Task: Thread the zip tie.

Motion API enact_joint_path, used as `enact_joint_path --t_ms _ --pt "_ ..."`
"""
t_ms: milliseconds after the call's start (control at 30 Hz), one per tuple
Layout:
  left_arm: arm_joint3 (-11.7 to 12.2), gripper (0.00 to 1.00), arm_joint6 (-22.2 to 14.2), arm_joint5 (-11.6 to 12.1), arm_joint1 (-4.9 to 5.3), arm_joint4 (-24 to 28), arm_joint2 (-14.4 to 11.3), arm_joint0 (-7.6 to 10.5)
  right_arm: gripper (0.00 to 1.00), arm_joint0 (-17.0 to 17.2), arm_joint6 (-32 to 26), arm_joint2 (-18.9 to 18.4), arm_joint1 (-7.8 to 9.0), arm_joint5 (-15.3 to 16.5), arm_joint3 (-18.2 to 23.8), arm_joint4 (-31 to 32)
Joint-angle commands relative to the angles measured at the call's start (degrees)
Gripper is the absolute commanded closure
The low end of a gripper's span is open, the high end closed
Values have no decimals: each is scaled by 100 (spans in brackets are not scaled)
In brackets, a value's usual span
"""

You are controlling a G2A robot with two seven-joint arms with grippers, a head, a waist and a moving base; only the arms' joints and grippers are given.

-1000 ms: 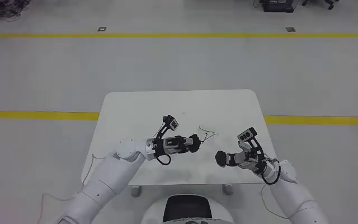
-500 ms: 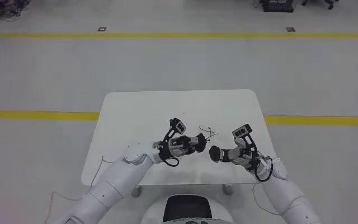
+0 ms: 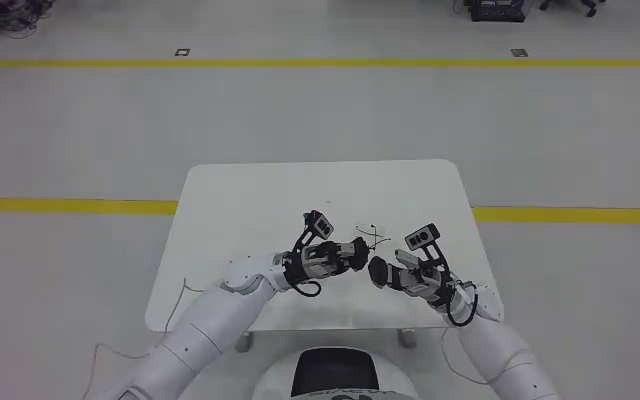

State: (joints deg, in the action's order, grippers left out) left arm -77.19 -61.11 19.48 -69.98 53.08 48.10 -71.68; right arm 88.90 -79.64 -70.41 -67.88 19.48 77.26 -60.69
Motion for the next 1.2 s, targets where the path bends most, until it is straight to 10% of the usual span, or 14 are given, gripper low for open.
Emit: enact_joint_path --t_ms 0,1167 --pt "0 100 0 0 0 0 0 0 62 -24 0 -7 -27 0 -4 -6" --pt "0 100 0 0 0 0 0 0 80 -186 0 -130 -320 0 -176 212"
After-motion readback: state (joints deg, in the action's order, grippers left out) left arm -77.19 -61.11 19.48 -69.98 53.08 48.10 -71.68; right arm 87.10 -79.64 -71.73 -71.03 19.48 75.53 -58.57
